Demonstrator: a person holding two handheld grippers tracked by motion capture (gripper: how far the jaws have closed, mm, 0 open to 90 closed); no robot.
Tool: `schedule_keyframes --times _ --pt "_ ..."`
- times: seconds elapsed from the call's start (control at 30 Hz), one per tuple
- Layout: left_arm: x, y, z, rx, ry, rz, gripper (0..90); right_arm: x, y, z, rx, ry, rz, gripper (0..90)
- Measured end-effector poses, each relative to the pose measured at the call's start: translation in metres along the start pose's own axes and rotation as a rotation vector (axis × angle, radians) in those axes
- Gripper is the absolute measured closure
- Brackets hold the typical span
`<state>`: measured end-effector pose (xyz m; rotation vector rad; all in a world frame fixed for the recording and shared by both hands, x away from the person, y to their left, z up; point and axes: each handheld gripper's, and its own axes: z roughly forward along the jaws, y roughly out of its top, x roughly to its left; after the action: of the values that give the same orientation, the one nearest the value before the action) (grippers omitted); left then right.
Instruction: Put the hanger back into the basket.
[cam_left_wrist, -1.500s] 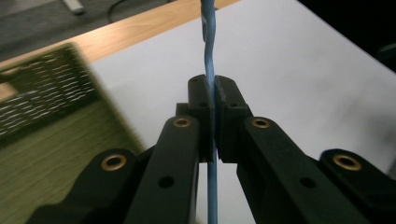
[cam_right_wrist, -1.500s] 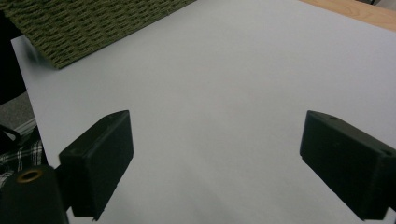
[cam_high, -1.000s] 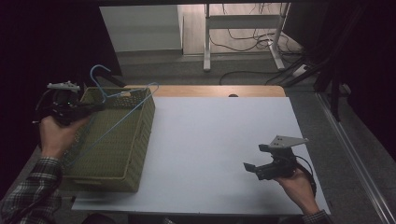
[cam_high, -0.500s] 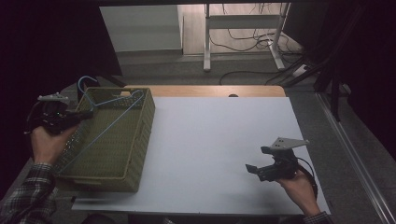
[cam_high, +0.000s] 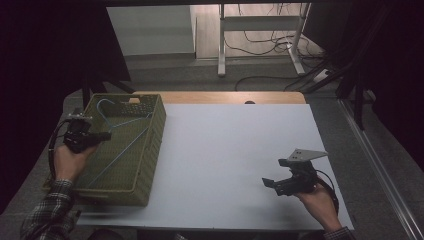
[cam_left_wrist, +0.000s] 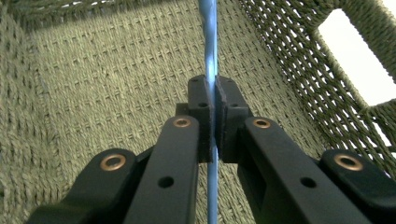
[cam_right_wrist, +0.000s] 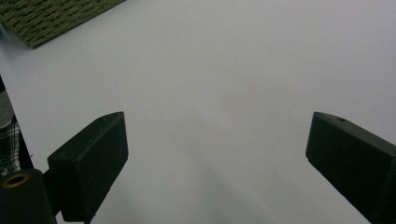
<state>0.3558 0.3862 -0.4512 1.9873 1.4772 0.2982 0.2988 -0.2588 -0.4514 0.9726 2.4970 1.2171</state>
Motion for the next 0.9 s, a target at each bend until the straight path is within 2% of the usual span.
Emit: schedule_keyframes --times 0.03,0.07,0.1,0.13,0.2,0.3,0.37,0.47,0.5,0.53,0.6,0.63,0.67,0.7,0.77,0.8,0.83,0.9 --pt "0.001 0.000 0.002 0.024 0.003 -0.009 86.5 0.000 0.000 0.001 0.003 0.000 -0.004 5.3" --pt "0.001 -0.001 0.004 0.041 0.026 -0.004 86.3 0.000 0.000 0.001 0.007 -0.002 -0.009 5.3" --pt "0.001 -0.001 0.004 0.041 0.026 -0.004 85.9 0.001 -0.001 0.001 0.011 -0.003 -0.012 5.2" --pt "-0.001 -0.001 0.004 0.043 0.057 -0.007 84.1 0.001 -0.001 0.002 0.013 -0.002 -0.015 5.3" --pt "-0.002 -0.001 -0.004 -0.003 0.071 -0.026 74.7 0.002 0.000 0.001 0.012 -0.003 -0.016 5.2" --pt "-0.013 0.002 -0.017 -0.046 0.094 0.003 60.3 0.002 0.000 -0.001 0.006 -0.005 -0.017 5.2" --pt "-0.021 0.003 -0.026 -0.082 0.065 0.022 53.4 0.003 0.001 -0.002 0.002 -0.007 -0.015 4.8" --pt "-0.037 0.002 -0.037 -0.157 -0.029 0.057 40.9 0.004 0.001 -0.006 -0.002 -0.008 -0.011 3.8" --pt "-0.037 0.002 -0.037 -0.157 -0.029 0.057 38.4 0.005 0.001 -0.007 -0.007 -0.010 -0.007 3.5" --pt "-0.050 -0.001 -0.044 -0.200 -0.098 0.078 35.2 0.005 0.001 -0.009 -0.009 -0.010 -0.005 3.2" --pt "-0.064 -0.004 -0.048 -0.228 -0.143 0.106 27.7 0.007 0.000 -0.012 -0.012 -0.020 -0.001 2.5" --pt "-0.071 -0.006 -0.051 -0.240 -0.155 0.119 24.6 0.007 0.000 -0.014 -0.014 -0.023 -0.001 2.3" --pt "-0.071 -0.006 -0.051 -0.240 -0.155 0.119 21.4 0.008 0.000 -0.016 -0.017 -0.027 0.006 2.0" --pt "-0.084 -0.011 -0.055 -0.259 -0.181 0.146 18.4 0.008 -0.001 -0.018 -0.022 -0.031 0.010 1.8" --pt "-0.095 -0.018 -0.057 -0.283 -0.203 0.166 14.1 0.009 -0.003 -0.022 -0.024 -0.039 0.015 1.4" --pt "-0.100 -0.022 -0.057 -0.293 -0.221 0.169 12.2 0.010 -0.004 -0.023 -0.025 -0.044 0.017 0.9" --pt "-0.100 -0.022 -0.057 -0.293 -0.221 0.169 10.8 0.010 -0.004 -0.023 -0.025 -0.044 0.017 0.9" --pt "-0.112 -0.035 -0.053 -0.296 -0.244 0.171 8.1 0.011 -0.007 -0.027 -0.034 -0.053 0.026 0.1"
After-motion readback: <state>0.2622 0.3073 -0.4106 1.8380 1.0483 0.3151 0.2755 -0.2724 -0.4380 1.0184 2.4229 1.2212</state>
